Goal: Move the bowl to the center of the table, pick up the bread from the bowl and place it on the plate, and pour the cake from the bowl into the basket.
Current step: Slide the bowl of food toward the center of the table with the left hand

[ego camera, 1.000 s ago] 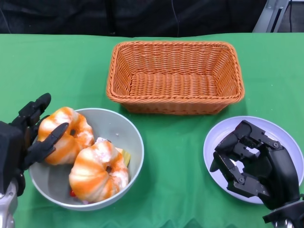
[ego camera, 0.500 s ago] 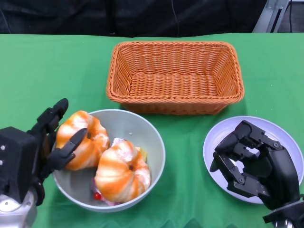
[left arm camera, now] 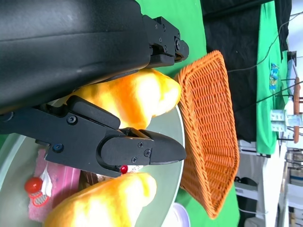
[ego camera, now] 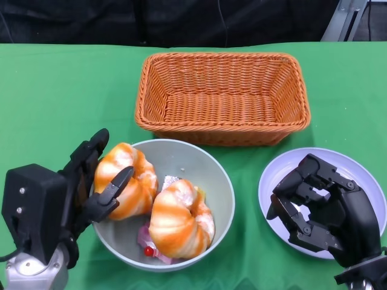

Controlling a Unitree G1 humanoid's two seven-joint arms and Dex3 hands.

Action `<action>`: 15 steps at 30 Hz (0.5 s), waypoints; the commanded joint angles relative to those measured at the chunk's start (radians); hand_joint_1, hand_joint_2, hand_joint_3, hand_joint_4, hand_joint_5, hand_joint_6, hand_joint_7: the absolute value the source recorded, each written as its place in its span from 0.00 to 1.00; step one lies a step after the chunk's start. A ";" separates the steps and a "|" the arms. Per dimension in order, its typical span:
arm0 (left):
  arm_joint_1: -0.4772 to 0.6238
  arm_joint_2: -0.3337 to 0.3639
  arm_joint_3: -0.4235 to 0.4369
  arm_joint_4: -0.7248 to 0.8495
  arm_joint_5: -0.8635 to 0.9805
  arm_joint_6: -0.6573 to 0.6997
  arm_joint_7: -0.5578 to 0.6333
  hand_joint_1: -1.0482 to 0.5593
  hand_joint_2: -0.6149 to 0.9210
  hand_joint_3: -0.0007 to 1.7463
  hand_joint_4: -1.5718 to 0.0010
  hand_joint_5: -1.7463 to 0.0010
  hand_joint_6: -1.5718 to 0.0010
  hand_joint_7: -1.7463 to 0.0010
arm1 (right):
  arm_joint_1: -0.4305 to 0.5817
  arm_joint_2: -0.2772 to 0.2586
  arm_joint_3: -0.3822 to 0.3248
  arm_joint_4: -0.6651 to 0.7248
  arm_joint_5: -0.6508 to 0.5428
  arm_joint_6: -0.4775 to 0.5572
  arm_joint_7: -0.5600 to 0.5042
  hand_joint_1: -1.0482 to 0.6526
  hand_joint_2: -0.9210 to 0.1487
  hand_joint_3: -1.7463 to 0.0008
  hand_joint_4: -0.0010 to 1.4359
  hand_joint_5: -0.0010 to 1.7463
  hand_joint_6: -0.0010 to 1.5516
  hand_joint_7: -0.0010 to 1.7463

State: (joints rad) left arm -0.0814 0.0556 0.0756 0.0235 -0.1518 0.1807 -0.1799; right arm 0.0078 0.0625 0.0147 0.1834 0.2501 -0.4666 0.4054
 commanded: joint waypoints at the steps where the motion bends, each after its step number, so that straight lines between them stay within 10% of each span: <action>1: 0.022 -0.010 -0.006 -0.037 -0.034 0.022 -0.017 0.28 1.00 0.23 1.00 1.00 0.96 1.00 | 0.001 -0.012 -0.007 0.008 0.001 -0.014 0.000 0.55 0.26 0.53 0.45 0.95 0.40 0.76; 15: 0.068 -0.029 -0.029 -0.163 -0.121 0.114 -0.030 0.26 1.00 0.19 0.97 0.99 0.92 0.99 | 0.002 -0.012 -0.004 0.004 0.001 -0.010 -0.003 0.56 0.24 0.55 0.45 0.94 0.40 0.75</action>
State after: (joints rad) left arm -0.0253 0.0246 0.0470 -0.1229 -0.2538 0.2848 -0.1930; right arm 0.0077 0.0624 0.0153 0.1855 0.2479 -0.4670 0.4002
